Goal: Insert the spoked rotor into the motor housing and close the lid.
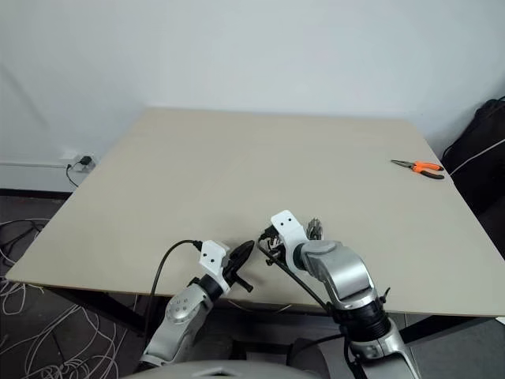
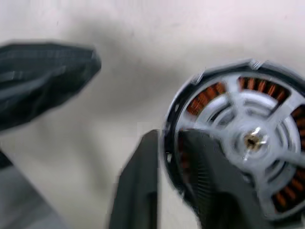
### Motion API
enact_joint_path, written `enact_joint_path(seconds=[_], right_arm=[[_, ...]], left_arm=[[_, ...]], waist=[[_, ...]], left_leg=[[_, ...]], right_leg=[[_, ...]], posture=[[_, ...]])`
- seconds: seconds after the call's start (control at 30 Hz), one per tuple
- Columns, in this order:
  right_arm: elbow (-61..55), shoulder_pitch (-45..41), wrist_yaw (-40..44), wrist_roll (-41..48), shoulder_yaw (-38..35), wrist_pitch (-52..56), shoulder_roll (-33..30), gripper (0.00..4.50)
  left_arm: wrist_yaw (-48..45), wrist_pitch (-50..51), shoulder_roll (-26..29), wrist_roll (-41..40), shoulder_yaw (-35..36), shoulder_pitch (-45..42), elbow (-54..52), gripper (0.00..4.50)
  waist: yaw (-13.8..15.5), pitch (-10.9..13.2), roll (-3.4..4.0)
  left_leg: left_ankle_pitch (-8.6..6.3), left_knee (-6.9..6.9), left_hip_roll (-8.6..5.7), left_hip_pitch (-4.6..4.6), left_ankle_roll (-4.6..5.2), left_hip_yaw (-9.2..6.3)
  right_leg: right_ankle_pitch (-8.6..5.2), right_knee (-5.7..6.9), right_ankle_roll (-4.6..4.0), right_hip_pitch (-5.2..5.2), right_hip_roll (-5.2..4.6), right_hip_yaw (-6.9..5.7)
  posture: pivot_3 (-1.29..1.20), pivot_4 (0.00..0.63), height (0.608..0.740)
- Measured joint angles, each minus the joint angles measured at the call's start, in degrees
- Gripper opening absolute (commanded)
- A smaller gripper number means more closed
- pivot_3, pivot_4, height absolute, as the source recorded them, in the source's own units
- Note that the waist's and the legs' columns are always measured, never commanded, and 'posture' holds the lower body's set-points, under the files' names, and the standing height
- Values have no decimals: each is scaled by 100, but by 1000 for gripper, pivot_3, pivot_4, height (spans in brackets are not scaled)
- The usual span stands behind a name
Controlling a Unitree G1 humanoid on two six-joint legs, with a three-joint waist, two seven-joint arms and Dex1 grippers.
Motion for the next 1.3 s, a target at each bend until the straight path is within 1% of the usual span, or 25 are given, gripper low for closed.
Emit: enact_joint_path(seconds=[0.07, 0.27, 0.3, 0.33, 0.37, 0.4, 0.47, 0.53, 0.6, 0.7, 0.8, 0.83, 0.87, 0.9, 1.0, 1.1, 1.2, 1.3], right_arm=[[4, -3, -91, 18, 0, -62, 82, 2555], [-183, -161, -333, 47, -4, -371, 277, 2555], [-255, -202, -404, 46, -54, -483, 388, 2158], [-297, -251, -514, 50, -150, -642, 590, 1965], [-341, -292, -588, 58, -201, -762, 725, 1673], [-421, -364, -688, 72, -269, -965, 866, 1252], [-471, -415, -790, 71, -323, -1219, 971, 681], [-469, -409, -950, 69, -451, -1477, 1085, 16], [-463, -410, -1115, 33, -612, -1703, 1144, 16], [-444, -414, -1439, -192, -753, -2252, 998, 16], [-447, -369, -1786, -592, -914, -2823, 567, 16], [-460, -252, -1904, -852, -890, -3082, 268, 16], [-463, -164, -1961, -979, -892, -3187, 113, 16], [-481, 4, -2044, -1153, -905, -3318, -36, 16], [-585, 489, -2204, -1423, -969, -3487, -217, 16], [-827, 1250, -2305, -1757, -1095, -3595, -584, 16], [-985, 2013, -2300, -1862, -1314, -3587, -648, 16], [-1156, 2623, -2040, -1823, -1295, -3496, -698, 16]], left_arm=[[0, 1, 1, -1, 5, -1, 0, 0], [-41, 28, 16, -11, 73, -2, 0, 0], [-63, 34, 16, -14, 78, -2, 0, 0], [-77, 39, 16, -19, 78, -2, 0, 0], [-91, 41, 16, -30, 74, -3, 0, 0], [-137, 47, 19, -57, 69, -5, 0, 0], [-212, 57, 35, -78, 61, -6, 0, 0], [-292, 104, 94, -110, 51, -6, 0, 0], [-336, 153, 132, -122, 55, -4, 0, 0], [-392, 160, 148, -128, 53, -1, 0, 0], [-447, 163, 198, -128, 56, 30, -1, 0], [-449, 164, 214, -128, 59, 38, -4, 0], [-449, 164, 231, -127, 64, 46, -5, 0], [-450, 165, 252, -127, 73, 59, -5, 0], [-449, 167, 277, -127, 102, 66, -12, 0], [-455, 175, 318, -128, 104, 112, -37, 0], [-456, 195, 370, -128, 126, 140, -45, 0], [-467, 279, 397, -130, 132, 125, -55, 0]], waist=[[0, -1, 1], [-6, 0, 2], [-11, -1, 2], [-23, -1, 3], [-28, -1, 3], [-29, -1, 3], [-29, -2, 2], [-31, -2, 3], [-40, -2, 3], [-42, -2, 3], [-44, -2, 4], [-38, -2, 3], [-39, -2, 4], [-45, -2, 5], [-61, -2, 7], [-42, -2, 7], [-48, -3, 8], [-64, -1, 9]], left_leg=[[0, 0, 0, 0, 0, -1], [1, 1, 0, 0, 0, 0], [1, 1, 1, 0, 0, -1], [1, 0, 1, 1, -1, -3], [1, -1, 1, 1, -1, -4], [1, 0, 1, 1, -1, -5], [2, 0, 1, 1, -2, -5], [2, 2, -3, 1, -2, -3], [3, 3, -3, 1, -4, -3], [5, 2, -4, 1, -7, -3], [7, 2, -5, 3, -8, -1], [7, 3, -5, 5, -8, 0], [8, 2, -5, 6, -7, 1], [8, 2, -3, 8, -7, 2], [22, 3, 6, 14, 11, 2], [20, 4, 8, 23, 11, 2], [17, 5, 11, 32, 8, 2], [15, 5, 14, 47, 9, 2]], right_leg=[[0, 0, 0, -1, 3, -1], [0, -1, 0, -2, 7, 1], [0, -1, 0, -2, 8, 1], [0, 1, 1, -2, 10, 1], [0, 2, 1, -3, 11, 0], [0, 3, 1, -2, 11, -2], [0, 3, 1, -1, 11, -2], [1, 3, 2, 0, 11, 0], [2, 3, 3, 0, 12, 0], [2, 3, 3, 0, 16, -1], [2, 3, 3, 2, 23, 0], [1, 2, 3, 5, 26, -1], [1, 2, 3, 5, 28, 0], [1, 2, 3, 6, 33, 1], [1, 4, 3, 12, 70, 3], [-1, 3, 2, 22, 68, 4], [-1, 4, 4, 29, 61, 9], [-2, 9, 6, 37, 50, 13]], posture=[[0, 0, 740], [0, 0, 740], [0, 0, 740], [0, 0, 740], [0, 0, 740], [0, 0, 740], [0, 0, 740], [0, 0, 740], [0, 0, 740], [0, 0, 740], [0, 0, 740], [0, 0, 740], [0, 0, 740], [0, 0, 740], [0, 0, 740], [0, 0, 740], [0, 0, 740], [0, 0, 740]])
